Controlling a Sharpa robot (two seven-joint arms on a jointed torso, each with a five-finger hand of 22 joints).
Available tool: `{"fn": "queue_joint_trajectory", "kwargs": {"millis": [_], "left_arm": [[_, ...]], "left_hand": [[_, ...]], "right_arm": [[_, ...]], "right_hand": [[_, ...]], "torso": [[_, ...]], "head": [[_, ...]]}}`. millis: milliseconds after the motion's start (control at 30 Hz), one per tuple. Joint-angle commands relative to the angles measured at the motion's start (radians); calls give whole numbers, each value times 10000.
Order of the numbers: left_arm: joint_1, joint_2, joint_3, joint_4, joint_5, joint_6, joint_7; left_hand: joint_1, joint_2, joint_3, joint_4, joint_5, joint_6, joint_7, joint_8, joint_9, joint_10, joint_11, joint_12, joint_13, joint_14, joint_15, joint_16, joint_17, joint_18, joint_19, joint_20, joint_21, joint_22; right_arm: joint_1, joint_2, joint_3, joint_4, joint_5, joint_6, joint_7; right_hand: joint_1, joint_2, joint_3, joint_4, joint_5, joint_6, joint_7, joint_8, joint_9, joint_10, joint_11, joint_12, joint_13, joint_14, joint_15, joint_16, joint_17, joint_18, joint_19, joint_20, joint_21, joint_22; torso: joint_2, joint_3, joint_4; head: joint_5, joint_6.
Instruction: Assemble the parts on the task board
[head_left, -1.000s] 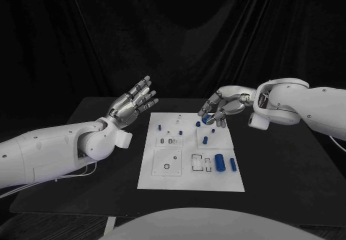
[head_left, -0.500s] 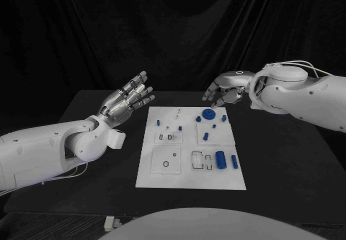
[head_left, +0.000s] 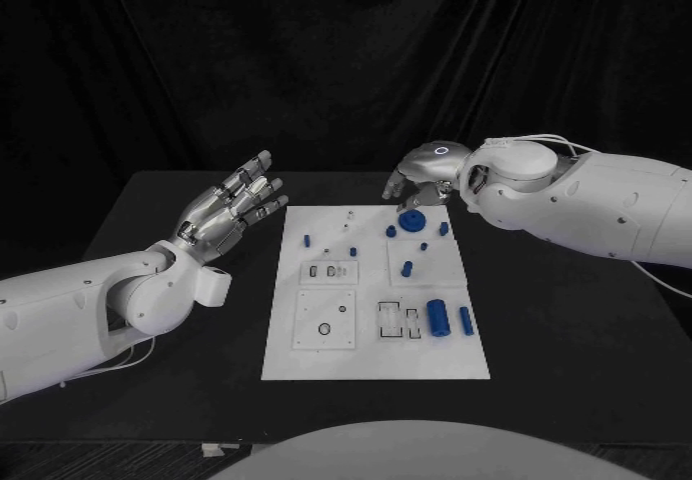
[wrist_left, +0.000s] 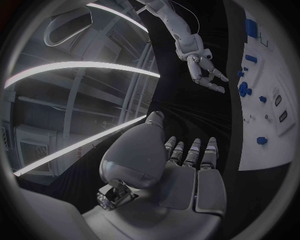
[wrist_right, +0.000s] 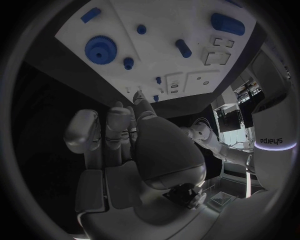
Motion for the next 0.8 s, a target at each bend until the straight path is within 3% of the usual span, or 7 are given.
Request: {"fn": "queue_joint_trajectory", "kwargs": {"millis": [33, 200, 333, 400, 633, 700, 800], "left_arm": [[38, 48, 15, -31, -69, 324, 826], [38, 57, 14, -68, -69, 390, 811], [37, 49, 14, -89, -69, 440, 773], [37, 46, 14, -99, -69, 462, 754], [36, 52, 13, -128, -69, 519, 749], [35, 50, 13, -114, -69, 536, 744], [34, 57, 13, -109, -69, 555, 732]], "left_hand": [[140, -2, 69, -2, 64, 9, 72, 14, 6, 1, -2, 1, 3, -72, -35, -59, -12, 102, -78, -14, -16, -15], [166, 1, 94, -16, 95, 30, 94, 19, 10, 3, -4, 8, 5, -97, -66, -80, -16, 104, -90, -32, -24, -19], [175, 5, 105, -20, 108, 35, 108, 20, 11, 2, -5, 5, 4, -103, -69, -85, -17, 104, -96, -36, -29, -21], [183, 8, 115, -23, 124, 32, 120, 20, 11, 1, -8, 3, 3, -100, -70, -78, -15, 104, -91, -38, -24, -19], [246, 6, 174, -70, 218, 92, 216, 33, 22, 7, -25, 19, 8, -85, -42, -58, -8, 104, -81, -28, -19, -16], [265, -1, 191, -86, 245, 116, 249, 39, 25, 8, -34, 20, 9, -88, -38, -60, -8, 103, -83, -23, -21, -17], [271, -2, 197, -91, 252, 118, 259, 39, 26, 7, -40, 17, 8, -83, -36, -53, -6, 103, -80, -21, -19, -17]], "right_arm": [[-111, 74, 15, -155, -420, -402, 4], [-251, 173, 15, -327, -429, -329, 92], [-345, 224, 15, -441, -432, -273, 152], [-389, 250, 15, -495, -433, -253, 163], [-537, 387, 15, -725, -434, -356, 347], [-578, 422, 15, -808, -435, -548, 545], [-633, 450, 15, -893, -435, -714, 723]], "right_hand": [[-29, -131, 58, 22, -125, 6, 97, -4, -11, 19, 20, -139, 2, 182, -51, 194, 203, -65, 47, -14, 100, 131], [-59, -185, 83, 41, -185, 1, 103, -27, -20, -13, 3, -215, 2, 206, -57, 387, 436, -99, 101, -22, 225, 355], [-77, -183, 206, 76, 101, 131, 137, -8, -9, 139, -11, -256, 21, 219, -70, 649, 674, -144, 161, -45, 409, 656], [-136, -191, 238, 123, 149, 288, 292, 50, 13, 263, -41, -243, 33, 201, -84, 705, 699, -149, 160, -48, 444, 709], [-96, -221, 414, 137, 428, 701, 343, 173, 68, 305, -60, -362, 26, 184, -100, 951, 941, -187, 183, -75, 599, 986], [-205, -245, 564, 294, 802, 1006, 356, 240, 126, 1117, -89, -10, 148, 306, -116, 1643, 1945, -316, 330, -80, 1013, 1704], [-415, -417, 725, 531, 957, 847, 353, 46, 93, 971, -120, -74, 106, 477, -136, 2686, 3589, -429, 428, -76, 1404, 2369]], "torso": [[53, -61, 56], [6, -103, 52], [-140, -163, 17], [-185, -178, 4], [-374, -228, -42], [-402, -229, -44], [-423, -224, -44]], "head": [[-115, 37], [-108, 14], [-2, -111], [26, -136], [121, -136], [143, -136], [181, -136]]}}
